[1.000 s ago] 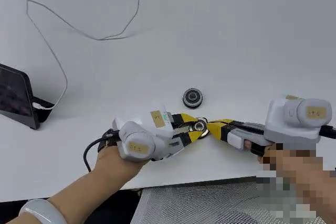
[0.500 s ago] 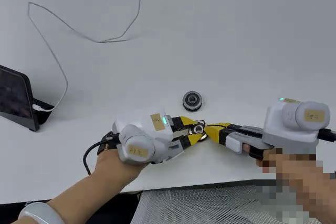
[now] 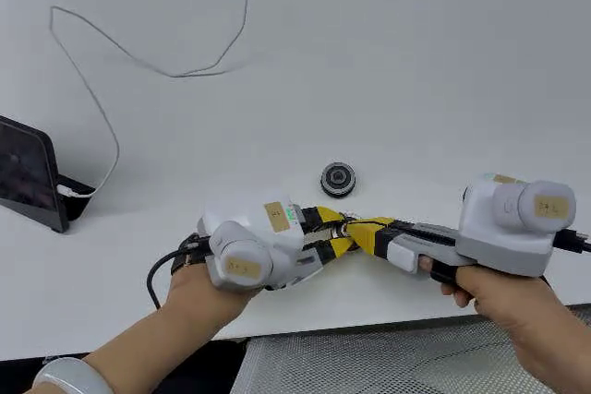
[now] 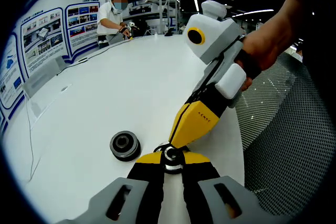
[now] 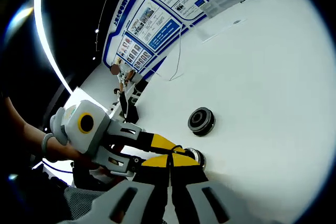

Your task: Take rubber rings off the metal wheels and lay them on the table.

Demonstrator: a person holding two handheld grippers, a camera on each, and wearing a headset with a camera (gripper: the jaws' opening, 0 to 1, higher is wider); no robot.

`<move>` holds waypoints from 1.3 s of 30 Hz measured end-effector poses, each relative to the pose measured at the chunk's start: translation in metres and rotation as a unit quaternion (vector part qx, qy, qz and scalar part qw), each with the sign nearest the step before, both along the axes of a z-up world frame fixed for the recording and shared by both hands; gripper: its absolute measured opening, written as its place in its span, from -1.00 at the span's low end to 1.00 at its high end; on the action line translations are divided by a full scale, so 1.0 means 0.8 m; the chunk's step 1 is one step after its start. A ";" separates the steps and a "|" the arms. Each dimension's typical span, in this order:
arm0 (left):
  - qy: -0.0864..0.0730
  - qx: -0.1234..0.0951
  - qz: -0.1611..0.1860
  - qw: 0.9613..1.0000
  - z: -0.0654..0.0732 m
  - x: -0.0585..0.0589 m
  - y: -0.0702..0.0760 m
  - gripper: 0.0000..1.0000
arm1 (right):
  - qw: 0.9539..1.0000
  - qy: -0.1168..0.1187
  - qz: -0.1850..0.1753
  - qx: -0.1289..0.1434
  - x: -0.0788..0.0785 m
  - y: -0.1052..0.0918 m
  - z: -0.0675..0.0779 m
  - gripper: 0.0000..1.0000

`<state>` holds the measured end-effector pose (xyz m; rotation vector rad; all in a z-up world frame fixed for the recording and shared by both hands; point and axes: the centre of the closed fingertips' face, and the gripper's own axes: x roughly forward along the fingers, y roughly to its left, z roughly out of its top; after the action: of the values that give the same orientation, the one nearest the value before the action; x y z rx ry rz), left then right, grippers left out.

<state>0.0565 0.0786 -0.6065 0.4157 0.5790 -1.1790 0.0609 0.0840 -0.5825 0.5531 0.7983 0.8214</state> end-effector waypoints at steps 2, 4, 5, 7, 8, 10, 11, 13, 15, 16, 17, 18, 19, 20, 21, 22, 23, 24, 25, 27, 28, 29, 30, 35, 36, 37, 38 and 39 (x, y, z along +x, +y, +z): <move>-0.001 0.001 -0.001 1.000 0.000 0.000 0.000 -0.77 | 1.000 -0.001 -0.003 -0.001 0.001 -0.002 -0.003 -0.97; -0.001 0.000 -0.001 1.000 0.001 0.000 0.000 -0.77 | 1.000 0.000 -0.005 -0.001 0.001 -0.004 -0.004 -0.97; -0.002 -0.001 -0.002 1.000 0.001 0.000 -0.001 -0.76 | 1.000 -0.001 -0.005 -0.004 0.000 -0.005 -0.005 -0.97; 0.001 -0.005 -0.003 1.000 0.002 0.000 -0.001 -0.75 | 1.000 0.002 -0.008 -0.011 0.001 -0.008 -0.008 -0.97; 0.000 -0.005 -0.004 1.000 0.002 0.000 -0.001 -0.75 | 1.000 0.003 -0.011 -0.014 0.002 -0.009 -0.010 -0.97; 0.001 -0.006 -0.006 1.000 0.002 -0.001 -0.001 -0.74 | 1.000 0.005 -0.018 -0.019 0.003 -0.013 -0.014 -0.97; -0.001 -0.005 -0.008 1.000 0.003 -0.001 0.000 -0.74 | 1.000 0.006 -0.021 -0.021 0.003 -0.013 -0.014 -0.97; -0.003 -0.013 -0.008 1.000 0.006 -0.001 0.000 -0.74 | 0.999 0.007 -0.022 -0.022 0.003 -0.014 -0.014 -0.97; -0.006 -0.020 -0.012 1.000 0.012 -0.002 0.001 -0.77 | 0.999 0.007 -0.023 -0.023 0.003 -0.014 -0.014 -0.97; -0.007 -0.023 -0.010 1.000 0.016 -0.003 0.002 -0.75 | 0.999 0.007 -0.022 -0.022 0.003 -0.013 -0.014 -0.97; -0.007 -0.027 -0.008 1.000 0.018 -0.003 0.002 -0.71 | 0.999 0.007 -0.023 -0.022 0.003 -0.013 -0.014 -0.97; -0.007 -0.030 -0.003 1.000 0.019 -0.003 0.003 -0.62 | 0.999 0.007 -0.023 -0.021 0.003 -0.013 -0.014 -0.97; -0.009 -0.029 0.004 1.000 0.020 -0.001 0.007 -0.55 | 1.000 0.007 -0.022 -0.020 0.003 -0.012 -0.013 -0.97; -0.008 -0.030 0.007 1.000 0.020 -0.002 0.009 -0.52 | 1.000 0.007 -0.022 -0.019 0.003 -0.012 -0.013 -0.97; -0.007 -0.029 0.012 0.999 0.019 -0.001 0.013 -0.50 | 1.000 0.007 -0.022 -0.017 0.002 -0.011 -0.011 -0.97; -0.007 -0.027 0.016 0.999 0.018 -0.001 0.017 -0.47 | 1.000 0.007 -0.022 -0.015 0.002 -0.011 -0.010 -0.97; -0.007 -0.025 0.019 0.999 0.017 -0.001 0.020 -0.45 | 1.000 0.007 -0.021 -0.014 0.002 -0.011 -0.009 -0.97; -0.004 -0.022 0.026 0.999 0.014 -0.001 0.025 -0.43 | 1.000 0.008 -0.020 -0.013 0.001 -0.010 -0.008 -0.97; -0.003 -0.020 0.031 0.999 0.013 -0.001 0.028 -0.40 | 1.000 0.008 -0.019 -0.012 0.000 -0.010 -0.008 -0.97; -0.001 -0.018 0.036 0.999 0.011 -0.002 0.034 -0.37 | 1.000 0.008 -0.018 -0.010 -0.002 -0.009 -0.007 -0.97; 0.000 -0.018 0.037 0.999 0.011 -0.003 0.036 -0.37 | 1.000 0.009 -0.018 -0.009 -0.002 -0.008 -0.006 -0.97; 0.001 -0.019 0.040 0.999 0.012 -0.004 0.037 -0.37 | 1.000 0.009 -0.018 -0.007 -0.003 -0.008 -0.004 -0.97; 0.001 -0.019 0.042 0.999 0.012 -0.004 0.038 -0.37 | 1.000 0.009 -0.019 -0.006 -0.004 -0.007 -0.003 -0.97; 0.004 -0.024 0.051 0.998 0.014 -0.006 0.039 -0.34 | 1.000 0.013 -0.019 0.009 -0.007 -0.002 0.006 -0.97; 0.005 -0.025 0.052 0.998 0.014 -0.007 0.040 -0.34 | 1.000 0.014 -0.019 0.014 -0.008 -0.001 0.008 -0.97; 0.004 -0.025 0.053 0.998 0.013 -0.008 0.040 -0.33 | 1.000 0.014 -0.019 0.016 -0.009 0.000 0.010 -0.97; 0.004 -0.025 0.053 0.998 0.013 -0.008 0.040 -0.32 | 1.000 0.014 -0.019 0.019 -0.009 0.001 0.012 -0.97; 0.005 -0.026 0.054 0.998 0.013 -0.009 0.040 -0.32 | 0.999 0.015 -0.019 0.023 -0.010 0.002 0.014 -0.97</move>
<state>0.0496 0.1107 -0.5960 0.3313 0.5712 -1.0913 0.0527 0.0857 -0.5713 0.6216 0.7949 0.8001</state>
